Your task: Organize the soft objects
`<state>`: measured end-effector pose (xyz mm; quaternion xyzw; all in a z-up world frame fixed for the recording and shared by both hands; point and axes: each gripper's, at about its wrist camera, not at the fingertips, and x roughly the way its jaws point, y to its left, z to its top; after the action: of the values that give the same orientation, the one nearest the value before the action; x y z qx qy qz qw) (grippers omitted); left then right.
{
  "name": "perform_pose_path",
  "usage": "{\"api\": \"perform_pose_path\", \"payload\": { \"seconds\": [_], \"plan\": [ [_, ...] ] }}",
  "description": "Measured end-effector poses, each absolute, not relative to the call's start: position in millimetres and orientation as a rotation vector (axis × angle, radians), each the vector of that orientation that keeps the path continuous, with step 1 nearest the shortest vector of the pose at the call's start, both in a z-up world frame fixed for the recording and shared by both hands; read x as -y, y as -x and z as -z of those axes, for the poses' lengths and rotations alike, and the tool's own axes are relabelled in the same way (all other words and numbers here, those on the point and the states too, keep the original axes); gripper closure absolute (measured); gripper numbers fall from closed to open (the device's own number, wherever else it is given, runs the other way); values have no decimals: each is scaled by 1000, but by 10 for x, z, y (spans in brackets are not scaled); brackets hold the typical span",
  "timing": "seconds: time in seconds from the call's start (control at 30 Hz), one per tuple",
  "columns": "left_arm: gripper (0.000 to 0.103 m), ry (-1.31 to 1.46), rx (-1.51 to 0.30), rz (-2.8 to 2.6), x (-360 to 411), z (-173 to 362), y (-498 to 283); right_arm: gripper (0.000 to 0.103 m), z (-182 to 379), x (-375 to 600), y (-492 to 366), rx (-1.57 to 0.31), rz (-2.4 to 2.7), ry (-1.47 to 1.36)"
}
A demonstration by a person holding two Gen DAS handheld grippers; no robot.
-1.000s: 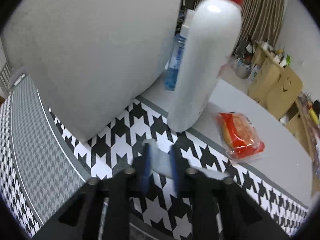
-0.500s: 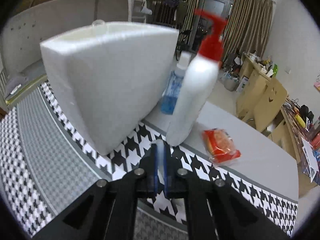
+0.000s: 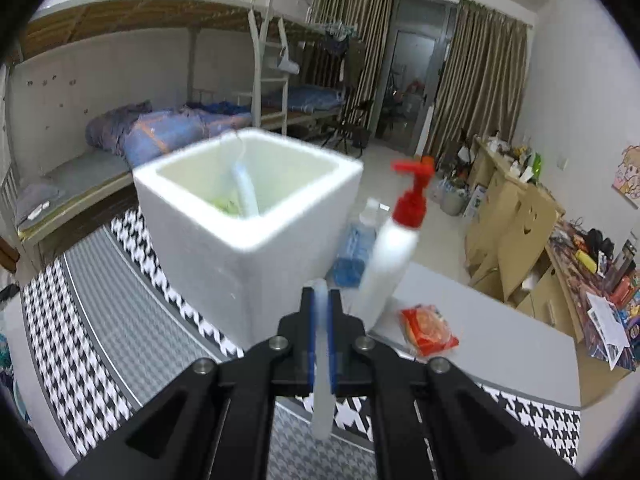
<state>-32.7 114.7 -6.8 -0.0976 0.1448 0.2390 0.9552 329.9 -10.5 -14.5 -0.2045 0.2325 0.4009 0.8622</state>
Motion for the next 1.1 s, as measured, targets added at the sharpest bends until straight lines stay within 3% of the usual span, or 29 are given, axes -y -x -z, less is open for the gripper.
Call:
{"api": "perform_pose_path", "payload": {
  "seconds": [0.67, 1.1],
  "plan": [
    [1, 165, -294, -530, -1032, 376, 547, 97, -461, -280, -3133, -372, -885, 311],
    [1, 132, -206, -521, -851, 428, 729, 97, -556, -627, -3282, -386, -885, 263]
  ]
}}
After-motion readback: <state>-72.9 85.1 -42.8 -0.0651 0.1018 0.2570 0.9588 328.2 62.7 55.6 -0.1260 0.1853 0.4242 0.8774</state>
